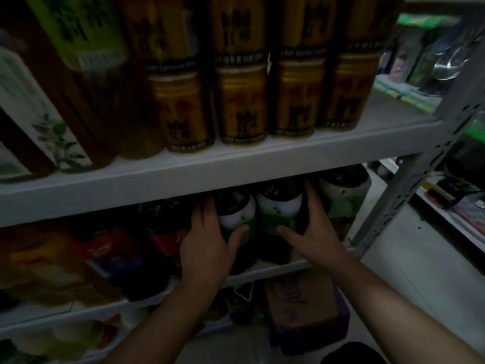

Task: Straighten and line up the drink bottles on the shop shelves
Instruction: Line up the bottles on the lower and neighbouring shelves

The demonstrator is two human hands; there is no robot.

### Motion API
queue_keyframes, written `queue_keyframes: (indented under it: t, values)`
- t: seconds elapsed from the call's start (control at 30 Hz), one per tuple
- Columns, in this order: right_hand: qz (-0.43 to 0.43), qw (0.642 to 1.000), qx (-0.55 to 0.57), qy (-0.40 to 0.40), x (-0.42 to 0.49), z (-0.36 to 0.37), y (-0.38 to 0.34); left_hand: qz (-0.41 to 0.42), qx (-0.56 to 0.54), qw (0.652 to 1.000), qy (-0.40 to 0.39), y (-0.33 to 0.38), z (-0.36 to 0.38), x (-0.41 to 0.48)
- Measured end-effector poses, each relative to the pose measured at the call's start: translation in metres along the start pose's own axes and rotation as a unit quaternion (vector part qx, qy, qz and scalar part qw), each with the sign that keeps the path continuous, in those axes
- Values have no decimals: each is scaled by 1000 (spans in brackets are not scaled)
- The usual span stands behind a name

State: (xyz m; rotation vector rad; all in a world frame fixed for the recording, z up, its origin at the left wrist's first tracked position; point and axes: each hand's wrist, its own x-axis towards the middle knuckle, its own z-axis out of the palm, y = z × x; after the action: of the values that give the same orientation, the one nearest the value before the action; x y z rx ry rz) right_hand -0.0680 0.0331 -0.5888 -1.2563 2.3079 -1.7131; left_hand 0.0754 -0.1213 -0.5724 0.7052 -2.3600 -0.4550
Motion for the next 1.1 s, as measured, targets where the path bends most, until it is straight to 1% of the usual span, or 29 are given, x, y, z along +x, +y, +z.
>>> queue_keyframes:
  t: [0.07, 0.2, 0.3, 0.37, 0.43, 0.5, 0.57, 0.67, 0.77, 0.83, 0.9, 0.93, 1.03, 1.1]
  values:
    - [4, 1000, 22, 5, -5, 7, 13, 36, -19, 999, 31, -8, 6, -2]
    - [3, 999, 41, 20, -13, 18, 28, 55, -55, 995, 62, -16, 15, -3]
    - [2, 998, 48, 39, -14, 21, 35, 78, -47, 993, 81, -19, 19, -4]
    - [5, 998, 45, 48, -15, 22, 35, 87, -20, 993, 73, -21, 19, -5]
    - [9, 998, 40, 57, -17, 26, 33, 88, 3, 995, 46, -23, 19, -6]
    - [14, 996, 7, 88, -20, 33, 28, 100, 5, 995, 29, -27, 17, -7]
    - [21, 989, -52, 139, -22, 43, 23, 122, 2, 992, 9, -29, 14, -7]
    - [42, 963, -144, 225, -29, 61, 18, 154, 8, 988, -19, -29, 10, -6]
    - [28, 948, -174, 265, -36, 72, 19, 161, 7, 987, -24, -32, 8, -4]
    - [9, 952, -149, 266, -41, 73, 27, 160, -3, 986, -37, -35, 6, -3]
    - [13, 961, -100, 258, -47, 73, 39, 162, 1, 985, -54, -36, 2, 0]
    - [36, 966, -74, 246, -51, 74, 45, 165, 14, 984, -59, -36, -1, 2]
    - [176, 970, 23, 167, -59, 75, 61, 158, 75, 982, -73, -28, -12, 11]
    - [215, 966, 39, 140, -60, 72, 69, 140, 114, 981, -75, -20, -16, 17]
